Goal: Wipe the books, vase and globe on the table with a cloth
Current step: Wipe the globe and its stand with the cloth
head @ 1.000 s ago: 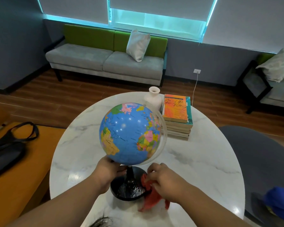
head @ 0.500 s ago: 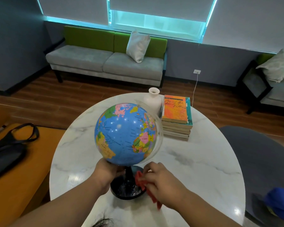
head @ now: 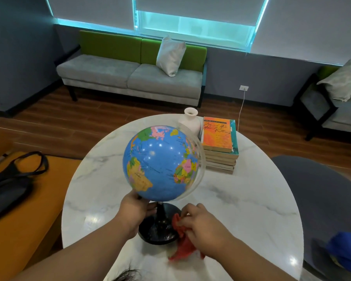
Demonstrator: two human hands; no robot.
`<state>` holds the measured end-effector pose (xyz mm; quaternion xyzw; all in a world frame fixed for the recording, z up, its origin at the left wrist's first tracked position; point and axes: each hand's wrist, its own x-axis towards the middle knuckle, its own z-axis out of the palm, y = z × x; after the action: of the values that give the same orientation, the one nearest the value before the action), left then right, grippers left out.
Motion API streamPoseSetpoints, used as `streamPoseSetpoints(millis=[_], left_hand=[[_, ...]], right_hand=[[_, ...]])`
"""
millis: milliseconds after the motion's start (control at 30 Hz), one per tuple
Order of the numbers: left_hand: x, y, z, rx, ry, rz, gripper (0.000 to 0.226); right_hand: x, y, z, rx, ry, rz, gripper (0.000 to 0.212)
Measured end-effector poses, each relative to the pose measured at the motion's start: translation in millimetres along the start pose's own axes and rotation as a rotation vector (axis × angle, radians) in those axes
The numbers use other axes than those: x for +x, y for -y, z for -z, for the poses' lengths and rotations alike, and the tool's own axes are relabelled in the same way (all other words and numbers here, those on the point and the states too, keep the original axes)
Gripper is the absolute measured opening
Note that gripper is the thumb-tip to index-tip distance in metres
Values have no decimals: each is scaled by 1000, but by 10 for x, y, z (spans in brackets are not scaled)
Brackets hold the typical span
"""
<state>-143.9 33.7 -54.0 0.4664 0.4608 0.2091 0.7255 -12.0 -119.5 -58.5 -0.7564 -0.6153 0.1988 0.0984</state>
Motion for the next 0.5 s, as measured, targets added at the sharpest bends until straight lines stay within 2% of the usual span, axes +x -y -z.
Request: streamPoseSetpoints(millis=[100, 200, 300, 400, 500], left_hand=[[19, 24, 5, -10, -37, 20, 26], [25, 28, -38, 22, -64, -13, 13], [10, -3, -46, 12, -41, -32, 7], [-13, -27, -41, 4, -30, -28, 14], [-7, -13, -53, 3, -59, -38, 11]], right_hand=[[-30, -4, 39, 31, -92, -8, 41], [-34, 171, 10, 21, -34, 119, 48], [-37, 79, 5, -9, -13, 85, 42], [-55, -44, 12, -26, -93, 0, 40], [-65, 103, -9, -15, -175, 85, 33]])
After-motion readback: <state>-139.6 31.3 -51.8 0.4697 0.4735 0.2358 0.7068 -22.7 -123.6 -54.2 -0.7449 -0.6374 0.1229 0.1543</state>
